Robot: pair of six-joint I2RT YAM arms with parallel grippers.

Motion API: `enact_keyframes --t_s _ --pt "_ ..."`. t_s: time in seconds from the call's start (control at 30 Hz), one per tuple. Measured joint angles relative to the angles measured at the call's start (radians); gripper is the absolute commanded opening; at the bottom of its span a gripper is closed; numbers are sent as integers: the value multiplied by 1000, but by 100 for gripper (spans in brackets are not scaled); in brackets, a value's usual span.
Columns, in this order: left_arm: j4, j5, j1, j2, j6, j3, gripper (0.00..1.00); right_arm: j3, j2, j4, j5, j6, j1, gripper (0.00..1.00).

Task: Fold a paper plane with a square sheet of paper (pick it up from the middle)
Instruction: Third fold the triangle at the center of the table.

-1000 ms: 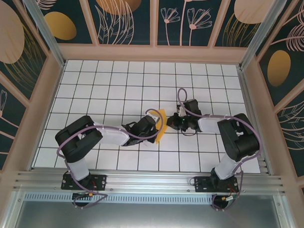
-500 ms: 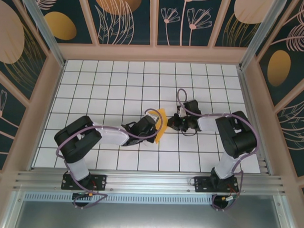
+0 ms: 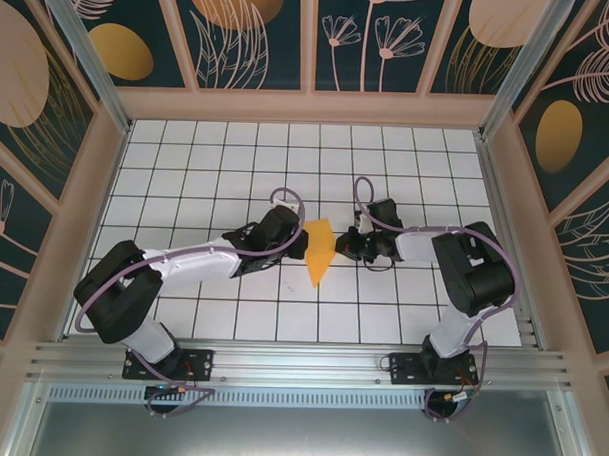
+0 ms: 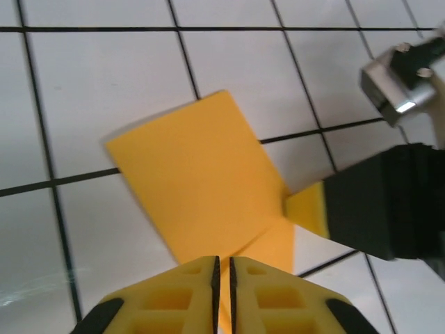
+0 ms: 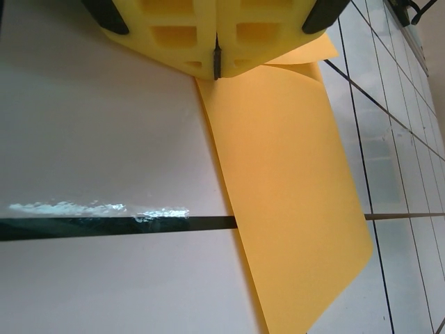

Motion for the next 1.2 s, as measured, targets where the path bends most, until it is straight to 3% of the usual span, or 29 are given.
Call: enact_keyframes --t_s 0.17,0.3,0.5,0.93,1.2 --pt "49 151 -1 72 -14 32 3 5 0 -7 3 0 2 7" --pt "60 193 -1 148 -24 32 1 6 0 -9 6 0 3 7" --pt "59 198 -1 252 -33 31 0 12 -2 -18 6 0 3 9" --pt "79 184 -1 253 -17 25 0 76 -42 -60 13 -3 2 11" --pt "77 183 -1 253 12 25 0 75 45 -55 16 -3 -2 10"
